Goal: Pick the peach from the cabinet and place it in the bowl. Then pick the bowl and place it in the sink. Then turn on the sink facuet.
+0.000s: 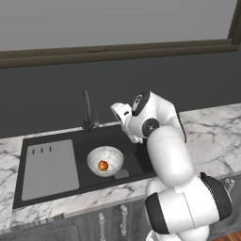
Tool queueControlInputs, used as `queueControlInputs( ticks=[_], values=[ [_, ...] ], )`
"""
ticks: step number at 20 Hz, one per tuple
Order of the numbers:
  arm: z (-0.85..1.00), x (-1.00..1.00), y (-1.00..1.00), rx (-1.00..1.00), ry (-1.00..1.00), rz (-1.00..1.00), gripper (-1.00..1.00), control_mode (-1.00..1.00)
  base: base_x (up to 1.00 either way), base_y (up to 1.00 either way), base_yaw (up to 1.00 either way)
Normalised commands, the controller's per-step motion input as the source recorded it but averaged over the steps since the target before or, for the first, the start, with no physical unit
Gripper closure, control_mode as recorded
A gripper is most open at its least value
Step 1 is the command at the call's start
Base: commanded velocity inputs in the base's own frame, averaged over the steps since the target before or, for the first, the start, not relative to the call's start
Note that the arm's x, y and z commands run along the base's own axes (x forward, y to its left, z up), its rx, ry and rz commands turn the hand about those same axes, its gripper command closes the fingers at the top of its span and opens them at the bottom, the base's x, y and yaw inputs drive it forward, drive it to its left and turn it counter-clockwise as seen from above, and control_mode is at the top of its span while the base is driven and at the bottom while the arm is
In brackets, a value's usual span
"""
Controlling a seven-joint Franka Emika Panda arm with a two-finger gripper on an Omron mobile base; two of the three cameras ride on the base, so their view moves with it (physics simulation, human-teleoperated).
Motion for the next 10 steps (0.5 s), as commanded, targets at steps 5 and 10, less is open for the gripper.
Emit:
queueControlInputs(
  ticks=[5, 10],
  values=[
    [0.6, -0.01, -0.63, 0.73, 0.03, 0.0, -1.0, -1.0, 0.0, 0.0, 0.0],
    [0.5, 0.17, -0.43, 0.81, 0.09, 0.0, -1.0, -1.0, 0.0, 0.0, 0.0]
  ],
)
